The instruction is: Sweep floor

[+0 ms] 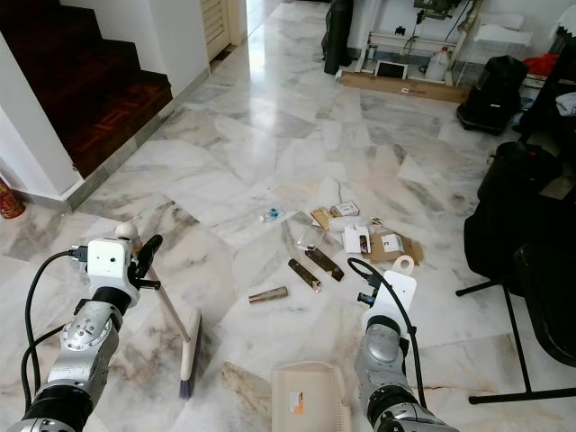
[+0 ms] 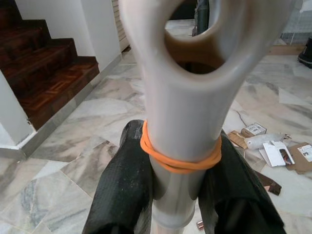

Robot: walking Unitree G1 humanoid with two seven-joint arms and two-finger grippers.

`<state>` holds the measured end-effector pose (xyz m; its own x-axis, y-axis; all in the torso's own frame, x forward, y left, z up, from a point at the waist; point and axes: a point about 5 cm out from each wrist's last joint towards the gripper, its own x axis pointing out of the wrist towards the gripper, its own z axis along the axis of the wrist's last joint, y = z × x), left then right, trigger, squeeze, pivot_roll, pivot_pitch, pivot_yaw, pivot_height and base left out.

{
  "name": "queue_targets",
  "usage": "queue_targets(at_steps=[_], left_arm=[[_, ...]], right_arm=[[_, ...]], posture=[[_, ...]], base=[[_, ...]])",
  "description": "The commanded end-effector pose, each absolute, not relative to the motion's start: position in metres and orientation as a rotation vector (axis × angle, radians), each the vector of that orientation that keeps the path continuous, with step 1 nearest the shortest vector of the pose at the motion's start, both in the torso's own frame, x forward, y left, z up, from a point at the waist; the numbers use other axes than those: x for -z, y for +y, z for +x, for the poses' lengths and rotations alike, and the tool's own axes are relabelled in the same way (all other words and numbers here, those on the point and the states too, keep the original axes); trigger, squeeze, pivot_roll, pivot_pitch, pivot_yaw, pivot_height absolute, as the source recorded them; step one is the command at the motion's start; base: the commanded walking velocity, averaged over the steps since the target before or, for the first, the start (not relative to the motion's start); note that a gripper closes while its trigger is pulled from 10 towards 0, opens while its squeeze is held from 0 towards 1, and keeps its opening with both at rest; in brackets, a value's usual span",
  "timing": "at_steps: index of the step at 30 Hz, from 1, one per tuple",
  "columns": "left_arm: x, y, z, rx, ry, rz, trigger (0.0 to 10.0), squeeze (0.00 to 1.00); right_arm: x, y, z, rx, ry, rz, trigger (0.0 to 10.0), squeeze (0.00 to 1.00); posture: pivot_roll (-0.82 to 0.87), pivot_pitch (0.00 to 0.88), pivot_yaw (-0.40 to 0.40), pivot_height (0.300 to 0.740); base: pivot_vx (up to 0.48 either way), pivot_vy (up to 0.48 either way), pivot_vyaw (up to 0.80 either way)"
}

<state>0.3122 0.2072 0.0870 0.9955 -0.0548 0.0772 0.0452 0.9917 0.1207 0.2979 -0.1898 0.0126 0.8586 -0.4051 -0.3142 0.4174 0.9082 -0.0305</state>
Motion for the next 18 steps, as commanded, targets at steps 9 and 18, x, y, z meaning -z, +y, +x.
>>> queue_targets(at_steps=[9,18], left_arm=[[-0.0986,0.2032,0.3158,0.073,-0.127,0.139,10.0,0.0],[-0.0986,0.2025,0.3162,0.079,-0.126,0.136,10.0,0.0]], right_arm=[[-0.0146,-0.1914,0.2994,0.442,0.313,0.046,10.0,0.0],[-0.0174,-0.1888,0.3032,0.4,0.308,0.033,10.0,0.0]], posture=[[0.11,0.062,-0.034,0.74],[0.1,0.064,-0.035,0.74]], base=[[0.0,0.0,0.0],[0.0,0.0,0.0]])
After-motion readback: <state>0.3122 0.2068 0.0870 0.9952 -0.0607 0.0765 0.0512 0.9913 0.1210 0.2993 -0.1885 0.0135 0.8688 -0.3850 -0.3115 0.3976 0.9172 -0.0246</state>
